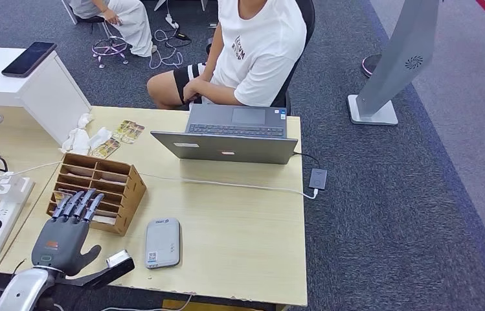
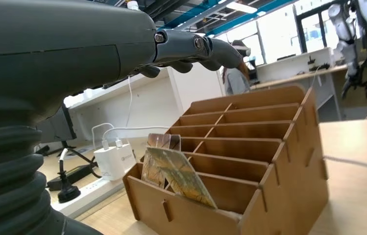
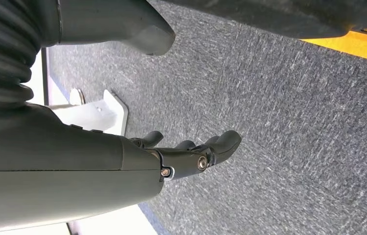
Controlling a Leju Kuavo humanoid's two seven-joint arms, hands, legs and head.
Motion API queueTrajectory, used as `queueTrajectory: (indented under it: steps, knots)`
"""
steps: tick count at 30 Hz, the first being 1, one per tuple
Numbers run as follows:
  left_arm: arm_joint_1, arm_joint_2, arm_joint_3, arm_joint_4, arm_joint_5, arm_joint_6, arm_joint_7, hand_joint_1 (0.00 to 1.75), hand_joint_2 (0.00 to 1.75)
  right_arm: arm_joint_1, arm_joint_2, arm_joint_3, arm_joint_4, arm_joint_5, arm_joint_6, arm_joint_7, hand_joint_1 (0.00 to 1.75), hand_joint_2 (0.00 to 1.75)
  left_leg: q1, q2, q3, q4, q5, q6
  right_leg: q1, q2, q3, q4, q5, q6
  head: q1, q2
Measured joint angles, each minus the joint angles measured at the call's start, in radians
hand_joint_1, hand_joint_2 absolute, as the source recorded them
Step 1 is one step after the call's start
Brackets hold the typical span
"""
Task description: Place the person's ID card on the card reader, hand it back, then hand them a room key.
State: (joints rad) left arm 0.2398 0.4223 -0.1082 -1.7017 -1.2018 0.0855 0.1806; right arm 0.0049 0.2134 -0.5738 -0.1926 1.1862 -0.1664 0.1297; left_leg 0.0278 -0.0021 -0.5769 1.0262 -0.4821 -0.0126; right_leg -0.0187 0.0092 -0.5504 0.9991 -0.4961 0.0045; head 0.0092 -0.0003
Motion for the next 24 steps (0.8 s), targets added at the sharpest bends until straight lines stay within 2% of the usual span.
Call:
queueTrajectory:
  steps: [5, 24]
  knots:
    - [-0.049, -0.001, 0.003, 0.058, -0.012, -0.021, 0.009, 0.0, 1.75, -0.001, 0.001, 0.0, 0.0, 0.001, 0.0, 0.002, 0.0, 1.75, 0.0, 0.0, 0.0, 0.0, 0.0, 0.0, 0.0, 0.0, 0.0, 0.0, 0.0, 0.0, 0.0, 0.0]
    - [-0.141, -0.025, 0.003, 0.154, -0.015, -0.057, 0.027, 0.0, 1.75, -0.003, 0.002, 0.0, 0.0, 0.015, 0.002, 0.009, 0.0, 1.75, 0.0, 0.0, 0.0, 0.0, 0.0, 0.0, 0.0, 0.0, 0.0, 0.0, 0.0, 0.0, 0.0, 0.0]
